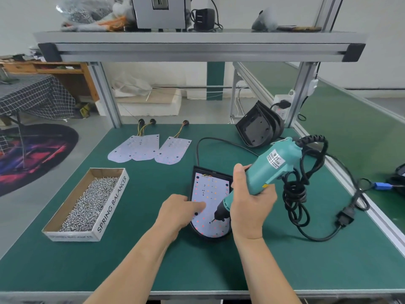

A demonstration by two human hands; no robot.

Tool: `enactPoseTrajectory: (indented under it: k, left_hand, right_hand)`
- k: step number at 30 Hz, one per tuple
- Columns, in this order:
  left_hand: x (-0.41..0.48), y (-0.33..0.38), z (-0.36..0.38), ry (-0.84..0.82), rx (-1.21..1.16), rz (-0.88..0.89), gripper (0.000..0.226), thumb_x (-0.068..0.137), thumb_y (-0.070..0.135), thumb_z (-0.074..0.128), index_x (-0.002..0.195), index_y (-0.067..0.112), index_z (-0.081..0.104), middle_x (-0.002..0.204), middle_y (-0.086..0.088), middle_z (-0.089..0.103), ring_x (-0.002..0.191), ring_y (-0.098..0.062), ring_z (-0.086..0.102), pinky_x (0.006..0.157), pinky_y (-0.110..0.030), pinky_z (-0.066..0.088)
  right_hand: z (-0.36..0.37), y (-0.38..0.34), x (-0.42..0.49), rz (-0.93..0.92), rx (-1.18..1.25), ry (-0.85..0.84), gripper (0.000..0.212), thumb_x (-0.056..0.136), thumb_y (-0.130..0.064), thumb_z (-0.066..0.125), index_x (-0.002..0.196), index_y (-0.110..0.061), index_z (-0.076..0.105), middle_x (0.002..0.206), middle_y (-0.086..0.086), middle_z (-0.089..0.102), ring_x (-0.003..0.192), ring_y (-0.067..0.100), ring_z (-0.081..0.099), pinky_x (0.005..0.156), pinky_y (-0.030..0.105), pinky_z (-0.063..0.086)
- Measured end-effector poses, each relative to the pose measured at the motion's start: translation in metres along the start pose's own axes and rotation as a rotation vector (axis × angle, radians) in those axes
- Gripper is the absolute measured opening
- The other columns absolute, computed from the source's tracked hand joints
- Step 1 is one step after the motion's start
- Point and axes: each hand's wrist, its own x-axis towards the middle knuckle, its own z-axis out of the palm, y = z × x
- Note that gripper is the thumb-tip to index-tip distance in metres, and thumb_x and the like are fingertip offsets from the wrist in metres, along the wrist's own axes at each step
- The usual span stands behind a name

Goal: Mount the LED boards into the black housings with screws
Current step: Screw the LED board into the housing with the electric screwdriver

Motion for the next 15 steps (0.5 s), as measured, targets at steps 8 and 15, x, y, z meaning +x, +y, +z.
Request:
enactPoseTrajectory:
  k: [8, 15]
  left_hand:
    - [0.0031, -0.0040, 0.0015, 0.019, -0.015, 0.014, 0.039, 0.061, 0.028, 0.072, 0.054, 0.018, 0.036, 0.051, 0.006, 0.037, 0.057, -0.020, 0.030, 0.057, -0.028, 0.023]
    - [0.0025, -0.0042, 0.0024, 0.031, 0.007, 0.016, 0.039, 0.055, 0.031, 0.068, 0.050, 0.019, 0.032, 0.044, 0.010, 0.033, 0.053, -0.019, 0.027, 0.054, -0.027, 0.020]
  right_hand:
    - [0.0036, 0.0035, 0.0003, -0.034, -0.002, -0.035, 0.017, 0.082, -0.034, 0.072, 0.075, -0.022, 0.062, 0.065, -0.010, 0.060, 0.061, 0.016, 0.055, 0.065, 0.033, 0.049]
    - [0.0066, 0.0054, 0.0021, -0.041, 0.035, -0.114, 0.022, 0.083, -0.031, 0.071, 0.073, -0.018, 0.057, 0.061, -0.013, 0.055, 0.056, 0.012, 0.050, 0.058, 0.024, 0.045]
